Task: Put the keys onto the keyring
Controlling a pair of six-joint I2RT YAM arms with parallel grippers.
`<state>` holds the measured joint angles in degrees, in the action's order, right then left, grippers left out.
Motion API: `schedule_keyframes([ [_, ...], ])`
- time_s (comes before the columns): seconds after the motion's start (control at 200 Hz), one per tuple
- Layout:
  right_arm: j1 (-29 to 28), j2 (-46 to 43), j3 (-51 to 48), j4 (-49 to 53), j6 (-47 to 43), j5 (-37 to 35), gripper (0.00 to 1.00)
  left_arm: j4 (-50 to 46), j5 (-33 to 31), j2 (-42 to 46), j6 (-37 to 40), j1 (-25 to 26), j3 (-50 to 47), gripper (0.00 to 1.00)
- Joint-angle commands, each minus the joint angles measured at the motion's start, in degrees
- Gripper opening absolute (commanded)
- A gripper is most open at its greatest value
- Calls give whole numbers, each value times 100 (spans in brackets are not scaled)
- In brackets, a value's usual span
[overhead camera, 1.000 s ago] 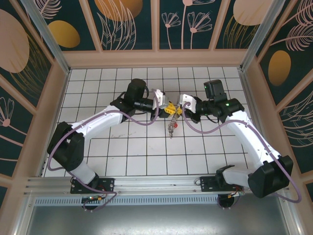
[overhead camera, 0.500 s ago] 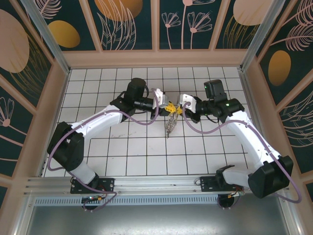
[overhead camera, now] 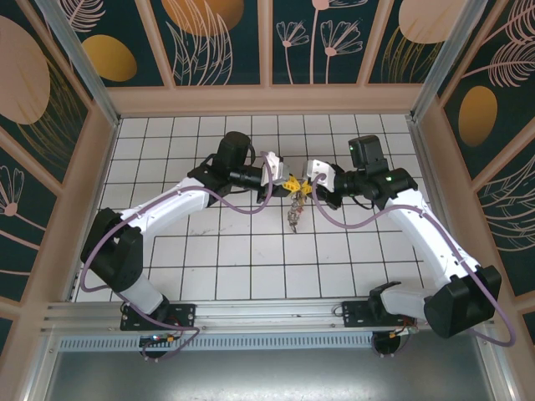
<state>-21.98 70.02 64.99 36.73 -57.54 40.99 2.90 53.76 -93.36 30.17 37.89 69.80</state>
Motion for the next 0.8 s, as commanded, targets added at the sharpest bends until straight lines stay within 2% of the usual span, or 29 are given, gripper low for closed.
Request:
schedule_keyframes([
  [0.0, 41, -251, -32, -240, -42, 437, 21, 617, 266, 139, -439, 17, 6, 0],
  [0.165, 427, -828, -760, -937, 242, 941, 24, 2320, 785, 218, -1603, 15, -413, 0],
  [0.305, 541, -905, -872, -907, 339, 1120, 24, 3668, 855, 221, -2426, 17, -804, 0],
  [0.475, 575, -815, -912, -966, 507, 1391, 23, 4388, 899, 156, -2901, 10, -985, 0],
  [0.525, 573, -775, -927, -1058, 626, 1465, 19, 4587, 924, 127, -3025, 11, -1024, 0],
  [0.606, 579, -624, -897, -1098, 721, 1482, 0, 4935, 983, 78, -3189, 25, -1097, 0],
  [0.796, 573, -223, -622, -863, 796, 1567, 0, 5168, 980, 3, -3240, 23, -1170, 0],
])
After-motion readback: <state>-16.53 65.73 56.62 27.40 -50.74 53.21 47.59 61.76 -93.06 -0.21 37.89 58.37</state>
